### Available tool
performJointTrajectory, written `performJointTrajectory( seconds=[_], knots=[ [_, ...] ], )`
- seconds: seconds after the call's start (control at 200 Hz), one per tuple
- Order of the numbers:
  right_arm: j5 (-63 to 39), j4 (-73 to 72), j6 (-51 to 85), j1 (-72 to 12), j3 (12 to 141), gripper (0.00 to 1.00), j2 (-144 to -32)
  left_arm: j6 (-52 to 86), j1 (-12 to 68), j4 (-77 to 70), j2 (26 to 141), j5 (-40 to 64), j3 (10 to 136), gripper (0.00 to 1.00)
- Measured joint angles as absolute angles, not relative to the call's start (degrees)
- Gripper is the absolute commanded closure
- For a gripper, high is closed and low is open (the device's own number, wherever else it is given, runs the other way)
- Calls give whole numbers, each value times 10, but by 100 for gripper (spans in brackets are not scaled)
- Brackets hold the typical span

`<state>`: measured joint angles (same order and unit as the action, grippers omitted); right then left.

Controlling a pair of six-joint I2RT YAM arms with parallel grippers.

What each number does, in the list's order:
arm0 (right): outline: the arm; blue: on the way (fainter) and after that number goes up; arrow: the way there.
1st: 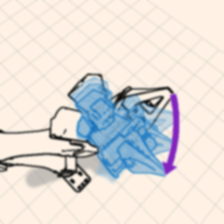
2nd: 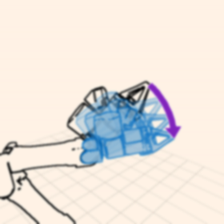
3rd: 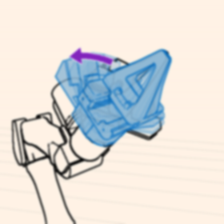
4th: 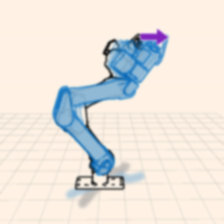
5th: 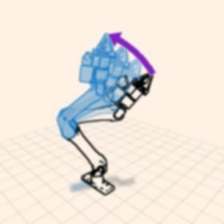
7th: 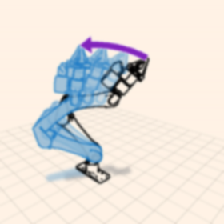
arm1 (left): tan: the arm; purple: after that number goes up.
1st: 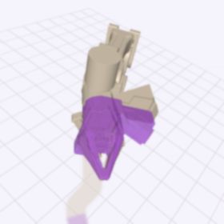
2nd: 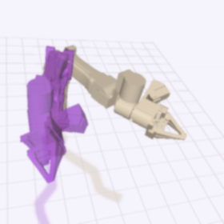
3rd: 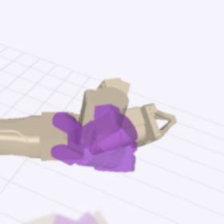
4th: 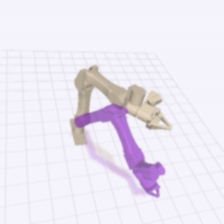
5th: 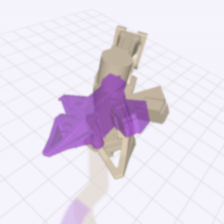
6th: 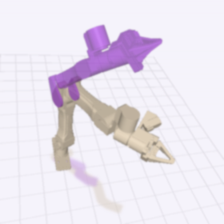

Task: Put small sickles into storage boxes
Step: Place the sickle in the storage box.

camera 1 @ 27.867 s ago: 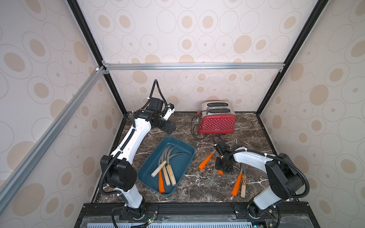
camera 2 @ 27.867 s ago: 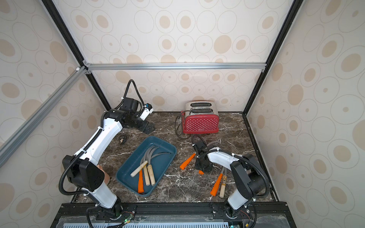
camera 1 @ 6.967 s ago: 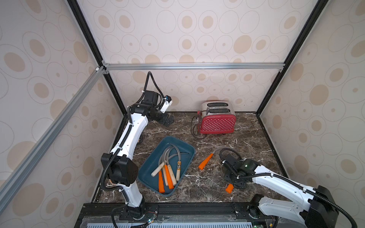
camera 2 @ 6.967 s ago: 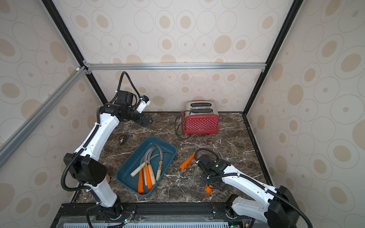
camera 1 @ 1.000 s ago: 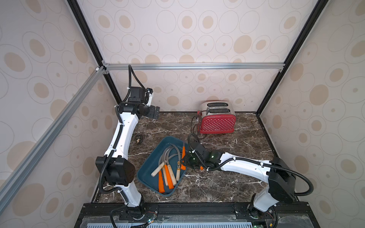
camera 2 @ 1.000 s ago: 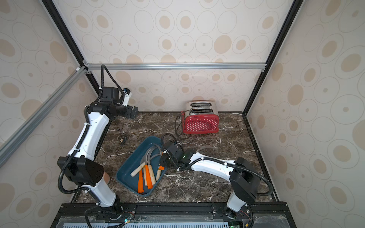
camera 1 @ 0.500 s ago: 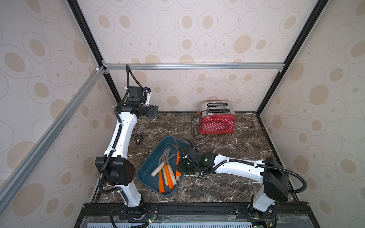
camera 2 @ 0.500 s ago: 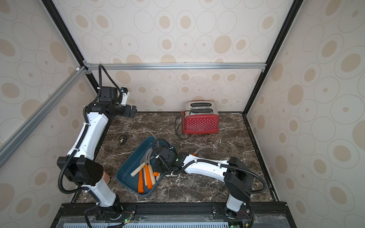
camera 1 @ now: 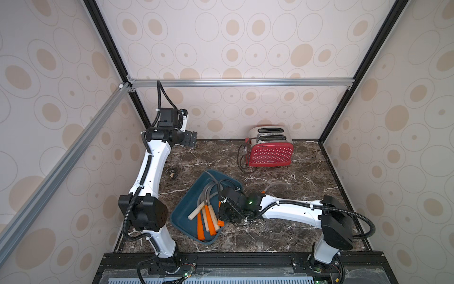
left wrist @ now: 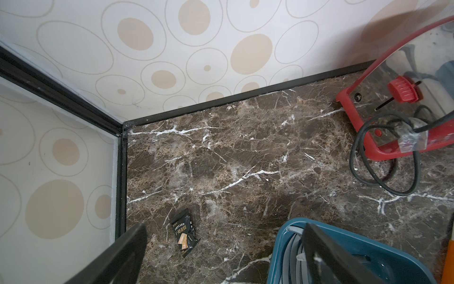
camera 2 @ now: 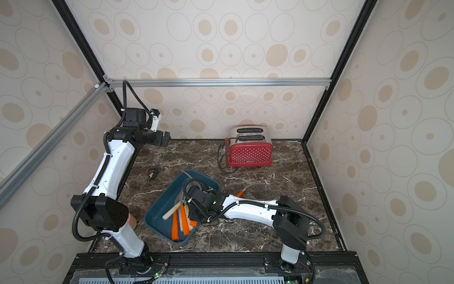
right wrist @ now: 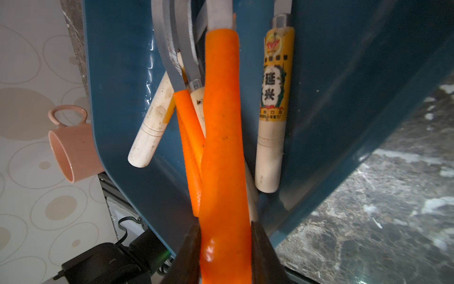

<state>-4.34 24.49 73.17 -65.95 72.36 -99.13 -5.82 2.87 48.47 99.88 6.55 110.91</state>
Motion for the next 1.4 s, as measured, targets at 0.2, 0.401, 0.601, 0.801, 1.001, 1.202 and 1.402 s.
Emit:
performJointTrajectory(
  seconds=[0.2, 0.401, 0.601, 0.801, 1.001, 1.202, 1.402],
  knots=[
    [-45, 268, 743, -665, 728, 89, -994, -58, 29, 485, 999, 71, 1106, 1],
    [-51, 280, 748, -667, 745, 87, -1013, -60, 29, 486, 999, 74, 1101, 1],
    [-60, 285, 751, -667, 768, 85, -1034, -66, 29, 486, 999, 74, 1097, 1],
    [-66, 289, 753, -667, 776, 79, -1049, -71, 29, 486, 999, 74, 1093, 1],
    [-70, 292, 754, -667, 782, 69, -1055, -74, 29, 486, 999, 75, 1093, 1],
    [-78, 293, 754, -667, 806, 64, -1076, -74, 29, 486, 999, 76, 1093, 1],
    [-85, 294, 747, -667, 816, 60, -1087, -74, 29, 487, 999, 77, 1093, 1]
  ],
)
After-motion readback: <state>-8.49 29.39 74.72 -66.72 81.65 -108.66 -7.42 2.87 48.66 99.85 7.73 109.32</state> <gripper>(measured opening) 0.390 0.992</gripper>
